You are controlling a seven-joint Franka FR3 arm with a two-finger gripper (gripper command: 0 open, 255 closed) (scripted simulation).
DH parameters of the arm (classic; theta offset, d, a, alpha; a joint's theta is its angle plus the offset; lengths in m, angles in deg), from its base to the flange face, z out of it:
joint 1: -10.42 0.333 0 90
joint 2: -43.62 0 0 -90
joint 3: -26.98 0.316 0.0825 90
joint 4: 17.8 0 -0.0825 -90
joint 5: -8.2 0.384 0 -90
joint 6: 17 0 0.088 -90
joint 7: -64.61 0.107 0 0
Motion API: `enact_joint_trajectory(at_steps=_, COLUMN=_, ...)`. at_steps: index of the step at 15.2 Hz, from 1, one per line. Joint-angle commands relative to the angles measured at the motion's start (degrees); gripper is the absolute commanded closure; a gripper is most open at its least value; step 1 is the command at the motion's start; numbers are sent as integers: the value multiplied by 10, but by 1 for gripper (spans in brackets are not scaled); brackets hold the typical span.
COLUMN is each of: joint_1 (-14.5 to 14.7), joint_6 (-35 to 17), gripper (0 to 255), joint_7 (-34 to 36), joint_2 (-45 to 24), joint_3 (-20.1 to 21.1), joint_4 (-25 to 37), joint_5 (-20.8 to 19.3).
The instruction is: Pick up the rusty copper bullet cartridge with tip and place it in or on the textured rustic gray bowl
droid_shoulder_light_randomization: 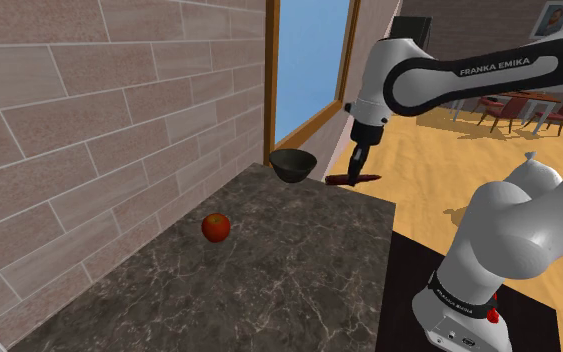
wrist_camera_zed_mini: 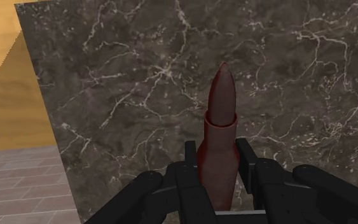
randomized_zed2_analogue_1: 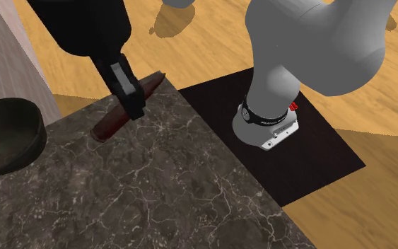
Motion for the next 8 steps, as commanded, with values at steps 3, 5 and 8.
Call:
enact_joint_trajectory(at_steps=3, joint_1=0, joint_6=13, gripper=255, joint_7=-6, joint_2=-22, joint_3=-5, joint_4=35, joint_5=-1)
enact_joint_trajectory(at_steps=5, joint_1=0, joint_6=-3, gripper=255, joint_7=-19, joint_2=-73, joint_3=-18, joint_4=70, joint_5=-3)
enact_joint_trajectory(at_steps=8, joint_1=2, joint_6=-19, gripper=255, joint_7=-38, joint_2=-146, joint_3=-36, joint_4=127, joint_5=-2)
